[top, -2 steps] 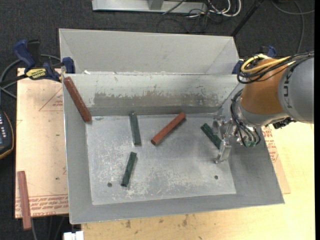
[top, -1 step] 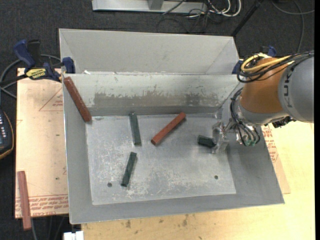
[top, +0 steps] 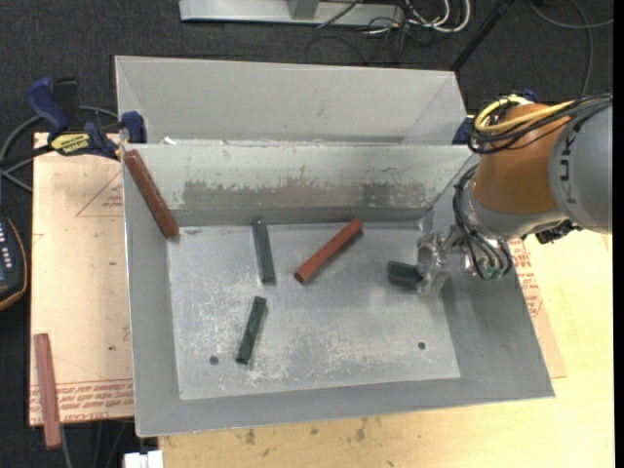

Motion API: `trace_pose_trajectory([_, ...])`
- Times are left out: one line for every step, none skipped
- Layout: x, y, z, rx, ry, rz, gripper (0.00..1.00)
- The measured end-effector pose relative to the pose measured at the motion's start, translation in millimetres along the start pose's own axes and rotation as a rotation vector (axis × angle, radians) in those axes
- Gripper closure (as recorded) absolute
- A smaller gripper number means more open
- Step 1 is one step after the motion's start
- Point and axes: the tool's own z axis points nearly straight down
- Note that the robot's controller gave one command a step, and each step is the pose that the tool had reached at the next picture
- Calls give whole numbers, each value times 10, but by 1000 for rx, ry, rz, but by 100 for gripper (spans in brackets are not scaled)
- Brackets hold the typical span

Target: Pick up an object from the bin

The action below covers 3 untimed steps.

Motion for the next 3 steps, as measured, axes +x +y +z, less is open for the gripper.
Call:
trace_pose_trajectory([-27,3,-635,1,-5,-1,100])
trace_pose_trajectory([-47,3,-926,0,-2,-1,100])
trace_pose_trajectory([-55,4,-977,0,1,-2,100])
